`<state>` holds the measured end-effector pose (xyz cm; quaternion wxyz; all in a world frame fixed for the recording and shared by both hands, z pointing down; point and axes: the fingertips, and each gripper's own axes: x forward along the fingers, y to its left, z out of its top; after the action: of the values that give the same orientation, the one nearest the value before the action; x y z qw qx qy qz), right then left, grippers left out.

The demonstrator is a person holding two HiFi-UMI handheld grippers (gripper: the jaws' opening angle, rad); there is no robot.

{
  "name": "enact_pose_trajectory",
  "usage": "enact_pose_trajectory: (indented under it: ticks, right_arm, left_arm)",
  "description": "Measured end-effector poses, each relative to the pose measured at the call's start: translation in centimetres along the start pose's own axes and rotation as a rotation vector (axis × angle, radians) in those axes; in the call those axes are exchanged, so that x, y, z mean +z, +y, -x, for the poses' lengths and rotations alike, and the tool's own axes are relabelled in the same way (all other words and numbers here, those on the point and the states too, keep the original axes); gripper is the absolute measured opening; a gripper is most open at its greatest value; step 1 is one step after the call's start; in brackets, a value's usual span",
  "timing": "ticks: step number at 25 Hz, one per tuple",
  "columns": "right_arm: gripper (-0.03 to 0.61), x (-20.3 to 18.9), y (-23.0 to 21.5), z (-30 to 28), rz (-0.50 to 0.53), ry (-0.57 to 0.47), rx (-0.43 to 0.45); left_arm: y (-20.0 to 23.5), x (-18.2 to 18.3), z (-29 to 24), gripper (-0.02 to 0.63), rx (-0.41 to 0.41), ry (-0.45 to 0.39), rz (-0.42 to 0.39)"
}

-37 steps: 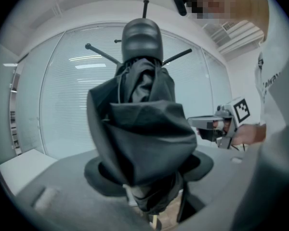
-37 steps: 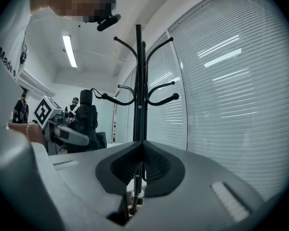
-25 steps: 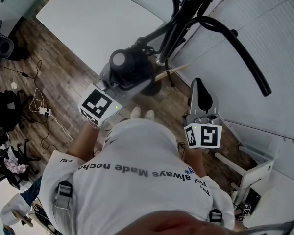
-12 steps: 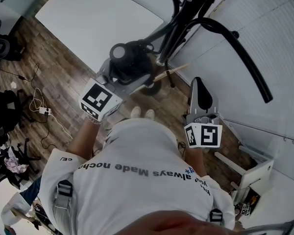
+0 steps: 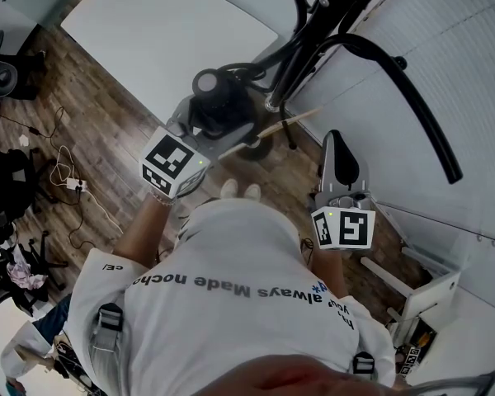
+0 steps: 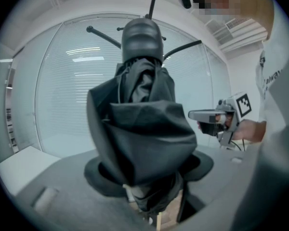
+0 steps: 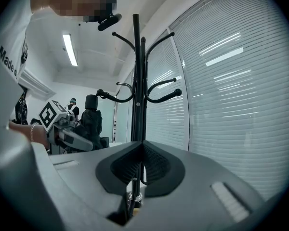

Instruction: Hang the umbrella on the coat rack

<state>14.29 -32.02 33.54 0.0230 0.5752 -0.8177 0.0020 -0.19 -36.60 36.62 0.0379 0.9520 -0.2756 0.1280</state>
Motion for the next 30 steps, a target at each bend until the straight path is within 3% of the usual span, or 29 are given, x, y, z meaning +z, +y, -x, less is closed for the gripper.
enact_pose_trajectory:
  ticks: [12,30]
  right_arm:
    - [0.002,-0.1,-0.4,-0.1,-0.005,0.006,-0.013]
    - [0.002,-0.4,-0.8,-0.3,-0.012,0.014,-0.027]
  left_arm:
    - [1.1,-0.1,-3.0,0.295,-0.016,0.058,-0.014]
    - [2.0,-3.7,-7.3,0.296,-0.063,0.288,-0.059]
